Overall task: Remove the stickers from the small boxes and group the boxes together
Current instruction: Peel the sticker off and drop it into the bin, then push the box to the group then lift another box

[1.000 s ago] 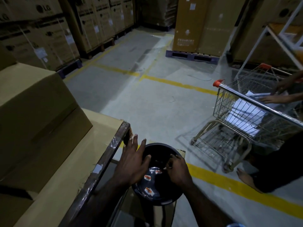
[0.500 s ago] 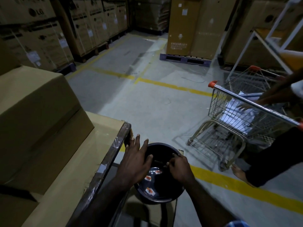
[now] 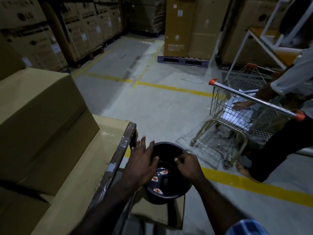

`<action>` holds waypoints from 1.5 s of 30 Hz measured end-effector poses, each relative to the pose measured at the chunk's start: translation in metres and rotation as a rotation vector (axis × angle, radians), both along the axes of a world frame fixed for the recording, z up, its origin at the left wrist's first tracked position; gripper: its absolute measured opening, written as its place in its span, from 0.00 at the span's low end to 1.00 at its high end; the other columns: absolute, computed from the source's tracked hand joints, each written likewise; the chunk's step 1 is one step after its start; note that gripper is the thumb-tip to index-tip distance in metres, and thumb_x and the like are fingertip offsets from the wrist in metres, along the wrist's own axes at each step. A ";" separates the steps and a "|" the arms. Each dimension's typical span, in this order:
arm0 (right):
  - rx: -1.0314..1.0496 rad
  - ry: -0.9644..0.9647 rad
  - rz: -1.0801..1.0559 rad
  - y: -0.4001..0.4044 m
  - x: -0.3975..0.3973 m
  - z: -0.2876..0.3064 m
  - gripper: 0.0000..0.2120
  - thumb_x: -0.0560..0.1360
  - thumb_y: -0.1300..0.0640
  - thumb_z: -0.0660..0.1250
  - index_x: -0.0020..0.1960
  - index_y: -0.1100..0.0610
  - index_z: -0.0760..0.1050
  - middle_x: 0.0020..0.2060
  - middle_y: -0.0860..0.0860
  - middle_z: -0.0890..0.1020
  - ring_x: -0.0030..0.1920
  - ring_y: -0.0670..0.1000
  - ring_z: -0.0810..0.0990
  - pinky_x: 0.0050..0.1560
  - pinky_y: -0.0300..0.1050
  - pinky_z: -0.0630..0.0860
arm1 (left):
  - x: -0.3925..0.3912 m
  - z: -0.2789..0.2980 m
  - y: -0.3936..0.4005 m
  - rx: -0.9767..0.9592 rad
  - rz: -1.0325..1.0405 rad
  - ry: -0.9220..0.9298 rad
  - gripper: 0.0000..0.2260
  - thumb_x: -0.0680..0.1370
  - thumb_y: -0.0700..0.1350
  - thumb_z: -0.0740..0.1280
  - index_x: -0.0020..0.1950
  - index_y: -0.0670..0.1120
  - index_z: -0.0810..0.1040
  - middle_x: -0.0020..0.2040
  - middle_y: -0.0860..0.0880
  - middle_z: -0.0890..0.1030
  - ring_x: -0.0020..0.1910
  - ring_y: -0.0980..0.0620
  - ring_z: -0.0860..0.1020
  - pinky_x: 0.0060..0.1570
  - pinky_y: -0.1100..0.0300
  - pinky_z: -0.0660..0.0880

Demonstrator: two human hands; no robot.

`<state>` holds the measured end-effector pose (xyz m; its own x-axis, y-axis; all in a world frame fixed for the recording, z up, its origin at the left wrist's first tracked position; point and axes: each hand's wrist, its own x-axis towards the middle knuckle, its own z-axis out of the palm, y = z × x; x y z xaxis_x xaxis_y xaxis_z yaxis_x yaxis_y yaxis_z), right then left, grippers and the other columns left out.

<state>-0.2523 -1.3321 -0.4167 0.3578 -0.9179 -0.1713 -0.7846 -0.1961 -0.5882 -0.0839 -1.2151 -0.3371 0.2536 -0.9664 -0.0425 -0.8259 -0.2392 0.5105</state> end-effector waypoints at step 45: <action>-0.416 -0.988 0.912 0.359 0.063 0.306 0.13 0.76 0.45 0.66 0.55 0.51 0.80 0.63 0.50 0.77 0.64 0.49 0.74 0.61 0.46 0.73 | -0.091 0.217 0.407 -0.543 0.824 -0.390 0.27 0.80 0.59 0.54 0.78 0.58 0.52 0.80 0.53 0.44 0.78 0.55 0.42 0.76 0.52 0.48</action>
